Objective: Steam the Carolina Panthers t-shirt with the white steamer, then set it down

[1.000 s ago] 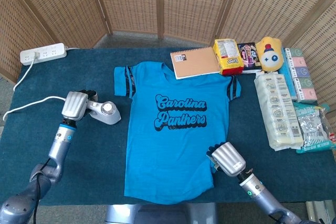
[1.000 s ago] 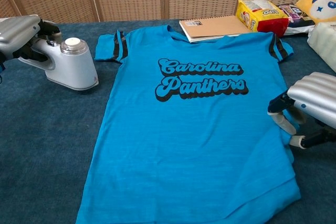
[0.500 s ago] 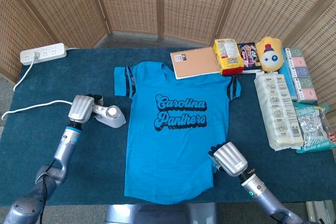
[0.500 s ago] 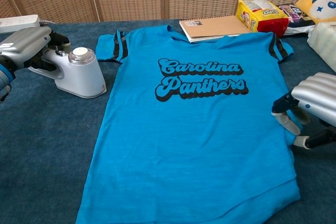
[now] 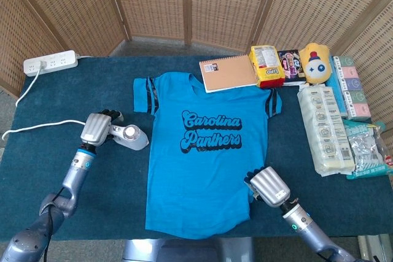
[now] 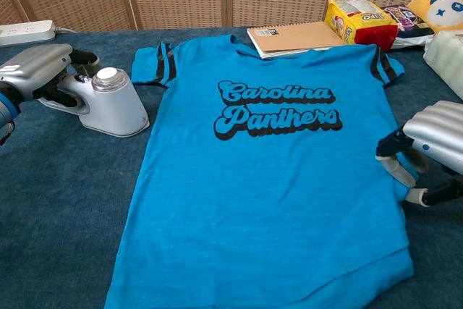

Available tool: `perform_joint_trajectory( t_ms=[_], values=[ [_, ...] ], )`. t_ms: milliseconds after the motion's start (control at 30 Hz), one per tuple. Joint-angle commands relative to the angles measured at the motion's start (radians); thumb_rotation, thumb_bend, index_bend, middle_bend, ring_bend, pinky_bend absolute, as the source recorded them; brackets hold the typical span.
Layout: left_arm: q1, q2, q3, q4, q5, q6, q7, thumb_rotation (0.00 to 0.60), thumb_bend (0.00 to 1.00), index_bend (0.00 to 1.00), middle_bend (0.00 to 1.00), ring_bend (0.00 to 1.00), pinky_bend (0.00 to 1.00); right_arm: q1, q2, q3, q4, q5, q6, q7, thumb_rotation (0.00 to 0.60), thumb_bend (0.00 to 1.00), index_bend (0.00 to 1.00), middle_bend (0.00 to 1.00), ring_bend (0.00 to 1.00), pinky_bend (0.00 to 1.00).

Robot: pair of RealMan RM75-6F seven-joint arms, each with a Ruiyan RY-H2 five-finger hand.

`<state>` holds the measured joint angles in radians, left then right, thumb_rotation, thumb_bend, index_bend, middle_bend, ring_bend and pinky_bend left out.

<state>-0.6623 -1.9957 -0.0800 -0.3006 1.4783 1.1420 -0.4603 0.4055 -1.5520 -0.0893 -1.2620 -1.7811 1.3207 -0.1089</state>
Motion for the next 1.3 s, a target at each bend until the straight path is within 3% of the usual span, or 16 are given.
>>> perform_joint_trajectory(
  t_ms=[33,200,433,567,833,1300],
  values=[
    [0.002,0.009,0.003,-0.015,0.002,-0.001,0.008,0.600,0.27,0.32,0.37,0.32,0.48,0.000,0.001,-0.001,-0.001,0.000,0.000,0.000,0.600,0.45,0.74,0.65,0.70,0.75],
    [0.005,0.029,0.007,-0.047,0.004,-0.006,0.024,0.577,0.25,0.25,0.31,0.26,0.43,0.000,0.001,-0.001,-0.002,-0.002,0.001,-0.001,0.600,0.45,0.74,0.65,0.70,0.75],
    [0.014,0.077,0.004,-0.125,0.001,-0.001,0.053,0.396,0.20,0.13,0.22,0.17,0.32,-0.001,0.002,0.000,-0.004,-0.002,0.005,-0.002,0.600,0.45,0.74,0.65,0.70,0.75],
    [0.020,0.110,0.001,-0.180,-0.003,0.002,0.078,0.342,0.19,0.08,0.18,0.14,0.29,0.000,0.003,0.000,-0.007,-0.004,0.005,-0.003,0.600,0.45,0.74,0.65,0.70,0.75],
    [0.037,0.160,-0.004,-0.264,-0.010,0.014,0.125,0.318,0.19,0.05,0.16,0.12,0.28,0.000,-0.001,0.000,-0.010,-0.005,0.004,-0.006,0.600,0.45,0.74,0.65,0.70,0.75],
    [0.058,0.176,-0.002,-0.300,-0.007,0.035,0.159,0.305,0.19,0.00,0.14,0.09,0.27,-0.005,0.003,-0.003,-0.016,-0.006,0.009,-0.011,0.600,0.45,0.74,0.65,0.70,0.75]
  ],
)
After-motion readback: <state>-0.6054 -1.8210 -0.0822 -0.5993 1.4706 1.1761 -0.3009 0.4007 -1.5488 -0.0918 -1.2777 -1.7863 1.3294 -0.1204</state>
